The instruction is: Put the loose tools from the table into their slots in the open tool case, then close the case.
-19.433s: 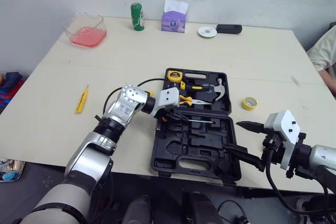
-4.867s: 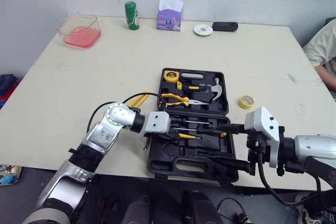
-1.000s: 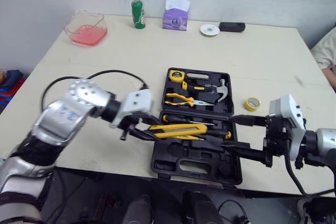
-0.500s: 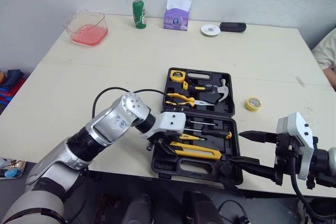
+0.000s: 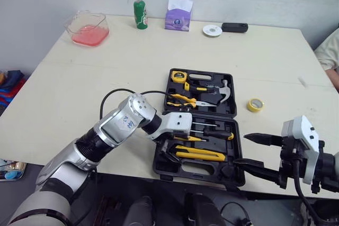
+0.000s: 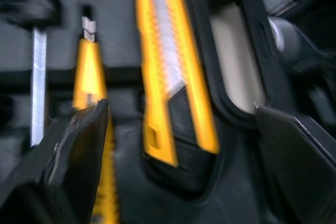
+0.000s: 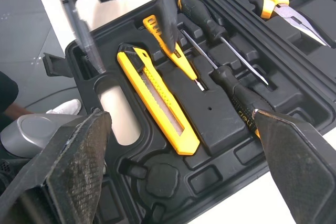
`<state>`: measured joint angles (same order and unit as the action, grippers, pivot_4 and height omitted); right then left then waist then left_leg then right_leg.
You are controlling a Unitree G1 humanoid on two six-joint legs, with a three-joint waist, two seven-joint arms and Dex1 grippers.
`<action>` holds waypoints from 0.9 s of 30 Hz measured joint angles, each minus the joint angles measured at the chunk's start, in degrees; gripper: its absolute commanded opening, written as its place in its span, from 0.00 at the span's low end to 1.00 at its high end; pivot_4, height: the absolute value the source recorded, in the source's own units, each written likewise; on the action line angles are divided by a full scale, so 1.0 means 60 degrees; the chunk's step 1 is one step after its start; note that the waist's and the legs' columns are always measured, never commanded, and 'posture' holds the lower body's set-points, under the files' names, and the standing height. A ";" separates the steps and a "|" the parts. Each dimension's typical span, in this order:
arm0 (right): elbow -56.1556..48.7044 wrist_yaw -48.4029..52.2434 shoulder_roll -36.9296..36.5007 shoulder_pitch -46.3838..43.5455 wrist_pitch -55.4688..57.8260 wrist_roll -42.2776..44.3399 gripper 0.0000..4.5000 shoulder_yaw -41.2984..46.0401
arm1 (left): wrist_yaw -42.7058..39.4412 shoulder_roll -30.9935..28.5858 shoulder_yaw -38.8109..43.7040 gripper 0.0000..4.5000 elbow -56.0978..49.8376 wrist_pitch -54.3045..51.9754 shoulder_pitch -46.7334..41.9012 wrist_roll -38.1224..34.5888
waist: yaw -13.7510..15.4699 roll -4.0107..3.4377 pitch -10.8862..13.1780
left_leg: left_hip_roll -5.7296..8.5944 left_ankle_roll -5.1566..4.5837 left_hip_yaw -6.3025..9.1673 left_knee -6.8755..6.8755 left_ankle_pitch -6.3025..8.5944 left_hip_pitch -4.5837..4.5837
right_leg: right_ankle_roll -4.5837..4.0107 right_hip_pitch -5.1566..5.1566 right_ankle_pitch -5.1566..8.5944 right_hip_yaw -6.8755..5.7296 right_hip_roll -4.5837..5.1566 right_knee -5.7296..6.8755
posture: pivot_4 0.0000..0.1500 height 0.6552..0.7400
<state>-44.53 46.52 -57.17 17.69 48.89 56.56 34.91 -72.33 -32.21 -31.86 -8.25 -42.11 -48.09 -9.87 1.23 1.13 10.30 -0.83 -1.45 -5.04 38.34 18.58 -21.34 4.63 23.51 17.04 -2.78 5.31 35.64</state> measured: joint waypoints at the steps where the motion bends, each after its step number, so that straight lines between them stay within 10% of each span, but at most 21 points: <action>1: 0.0000 0.0012 0.0000 0.0010 0.0000 -0.0002 1.00 0.0022 | -0.0028 0.0049 0.0412 0.98 -0.0015 0.0312 0.0181 -0.0236 | -0.0002 -0.0002 -0.0001 | 0.0000 0.0001 0.0000 -0.0002 -0.0001 0.0001 | 0.0000 0.0000 0.0000 0.0000 0.0001 -0.0001 | 1.00 1.00; 12: -0.0005 0.0039 0.0001 -0.0152 -0.0029 -0.0007 1.00 -0.0188 | 0.0243 0.1415 0.1731 0.02 0.0983 0.2867 0.2205 -0.1197 | 0.0029 -0.0001 -0.0001 | 0.0003 0.0000 0.0002 0.0018 0.0000 0.0002 | 0.0002 -0.0009 -0.0001 -0.0008 0.0007 0.0003 | 1.00 1.00; 27: -0.0016 0.0137 -0.0003 -0.0093 -0.0050 -0.0245 1.00 -0.0390 | 0.0177 0.1045 0.0337 0.02 0.1451 0.4223 0.1846 0.0572 | 0.0028 0.0001 -0.0024 | 0.0004 -0.0007 0.0002 0.0015 0.0005 0.0026 | 0.0002 -0.0036 -0.0001 -0.0007 0.0010 -0.0002 | 1.00 1.00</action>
<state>-44.63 47.34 -57.19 17.13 48.59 55.09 32.57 -71.27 -25.94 -29.84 0.45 -16.77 -37.02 -6.44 1.39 1.14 10.16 -0.81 -1.50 -5.03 38.43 18.61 -21.19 4.64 23.30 17.03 -2.82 5.37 35.62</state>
